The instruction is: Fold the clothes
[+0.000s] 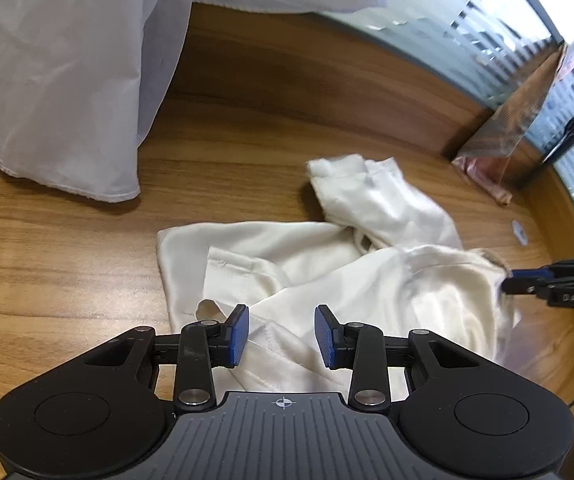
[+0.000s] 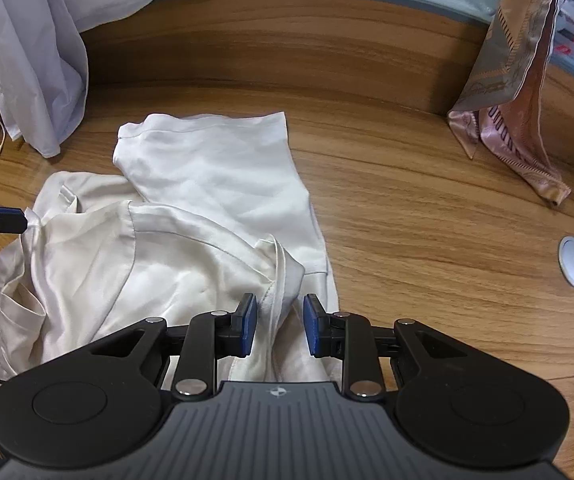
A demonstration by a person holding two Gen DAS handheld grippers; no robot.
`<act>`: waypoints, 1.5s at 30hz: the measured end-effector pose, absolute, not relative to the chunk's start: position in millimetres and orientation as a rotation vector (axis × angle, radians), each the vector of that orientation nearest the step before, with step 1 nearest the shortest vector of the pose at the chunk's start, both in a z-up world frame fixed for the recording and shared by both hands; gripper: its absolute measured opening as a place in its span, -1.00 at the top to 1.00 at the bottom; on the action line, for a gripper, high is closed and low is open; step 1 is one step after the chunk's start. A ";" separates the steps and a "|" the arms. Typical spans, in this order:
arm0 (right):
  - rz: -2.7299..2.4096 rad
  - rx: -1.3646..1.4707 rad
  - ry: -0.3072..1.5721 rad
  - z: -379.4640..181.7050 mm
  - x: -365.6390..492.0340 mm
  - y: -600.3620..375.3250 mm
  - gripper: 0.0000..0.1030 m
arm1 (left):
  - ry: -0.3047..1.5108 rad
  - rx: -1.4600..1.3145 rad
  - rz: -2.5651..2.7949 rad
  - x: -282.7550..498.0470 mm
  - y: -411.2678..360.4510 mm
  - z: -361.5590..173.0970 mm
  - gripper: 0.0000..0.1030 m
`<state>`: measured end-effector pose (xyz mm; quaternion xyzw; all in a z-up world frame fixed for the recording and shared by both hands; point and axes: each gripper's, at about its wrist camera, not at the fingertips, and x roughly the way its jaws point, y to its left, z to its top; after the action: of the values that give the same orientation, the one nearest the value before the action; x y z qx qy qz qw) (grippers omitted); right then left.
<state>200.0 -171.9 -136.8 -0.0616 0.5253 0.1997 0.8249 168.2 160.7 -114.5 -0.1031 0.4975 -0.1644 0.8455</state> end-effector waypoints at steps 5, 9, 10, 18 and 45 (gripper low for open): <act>0.429 -0.133 1.104 -134.1 198.4 -171.8 0.43 | 1.057 -0.228 -0.313 165.5 165.0 -118.4 0.26; 0.433 -0.137 1.106 -135.3 198.8 -169.6 0.43 | 1.082 -0.214 -0.305 161.2 169.0 -121.4 0.26; 0.436 -0.139 1.106 -135.8 198.7 -168.7 0.43 | 1.089 -0.215 -0.301 159.9 170.5 -122.8 0.26; 0.438 -0.155 1.112 -136.8 198.7 -166.0 0.43 | 1.100 -0.250 -0.316 157.7 176.3 -130.7 0.27; 0.546 0.558 1.159 -126.1 210.5 -234.1 0.82 | 0.751 -0.297 -0.168 136.6 203.1 -41.3 0.96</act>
<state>210.5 -234.1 -126.1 0.2569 0.5335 0.2512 0.7657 136.6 203.1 -41.3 -0.1442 0.3647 -0.0818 0.9162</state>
